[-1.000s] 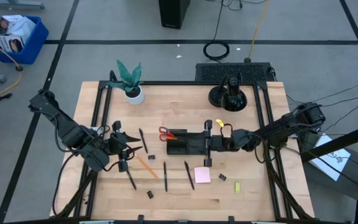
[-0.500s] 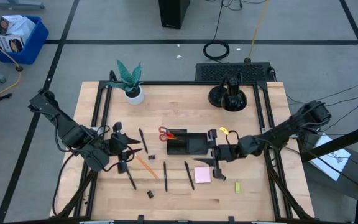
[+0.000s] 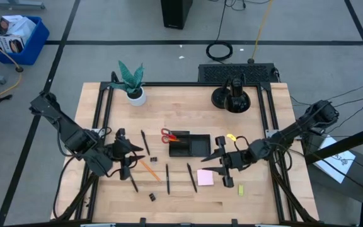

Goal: Pick and place office supplies into organizer
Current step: Put the orange pencil into the desk organizer

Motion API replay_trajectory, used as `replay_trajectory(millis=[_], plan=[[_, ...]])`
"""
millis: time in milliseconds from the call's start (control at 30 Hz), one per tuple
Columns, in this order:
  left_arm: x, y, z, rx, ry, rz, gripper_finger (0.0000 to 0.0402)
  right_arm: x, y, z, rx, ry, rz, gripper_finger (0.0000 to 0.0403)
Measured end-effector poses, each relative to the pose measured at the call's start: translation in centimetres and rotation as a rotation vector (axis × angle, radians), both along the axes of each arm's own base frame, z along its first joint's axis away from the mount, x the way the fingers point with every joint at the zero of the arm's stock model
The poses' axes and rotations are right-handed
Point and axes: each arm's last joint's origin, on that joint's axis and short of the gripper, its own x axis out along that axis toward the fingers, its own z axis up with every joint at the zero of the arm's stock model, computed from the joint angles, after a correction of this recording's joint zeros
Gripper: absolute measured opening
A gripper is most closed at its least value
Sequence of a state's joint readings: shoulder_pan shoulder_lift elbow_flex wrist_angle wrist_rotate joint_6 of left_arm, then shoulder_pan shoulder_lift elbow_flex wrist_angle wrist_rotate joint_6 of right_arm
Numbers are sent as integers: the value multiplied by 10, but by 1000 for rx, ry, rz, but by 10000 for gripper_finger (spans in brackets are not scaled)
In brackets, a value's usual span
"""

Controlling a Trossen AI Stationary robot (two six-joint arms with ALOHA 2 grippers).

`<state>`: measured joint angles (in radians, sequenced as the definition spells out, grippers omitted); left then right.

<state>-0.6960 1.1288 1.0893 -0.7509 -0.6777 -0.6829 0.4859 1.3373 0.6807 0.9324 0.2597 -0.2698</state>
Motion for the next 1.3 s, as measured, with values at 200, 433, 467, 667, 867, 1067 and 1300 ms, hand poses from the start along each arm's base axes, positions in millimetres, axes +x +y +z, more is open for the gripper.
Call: replay_trajectory(millis=[200,433,467,667,867,1067,1300], plan=[[11,-9,-13,-100,25,98,127,-1,0,1,-15,-4,-3,112],[20,-18,-26,-326,41,267,127,-1,-1,2,-34,-14,-8,112],[21,-19,-28,-360,51,281,127,-2,-1,3,-36,-19,-9,112],[26,-27,-38,-534,108,374,127,-7,-3,11,-36,-44,-11,112],[32,-39,-51,-664,133,469,127,-12,-4,12,-5,8,8,112],[36,-52,-57,-768,115,515,127,-19,2,17,25,2,46,112],[43,-65,-68,-865,74,582,127,-34,9,29,53,-41,100,112]])
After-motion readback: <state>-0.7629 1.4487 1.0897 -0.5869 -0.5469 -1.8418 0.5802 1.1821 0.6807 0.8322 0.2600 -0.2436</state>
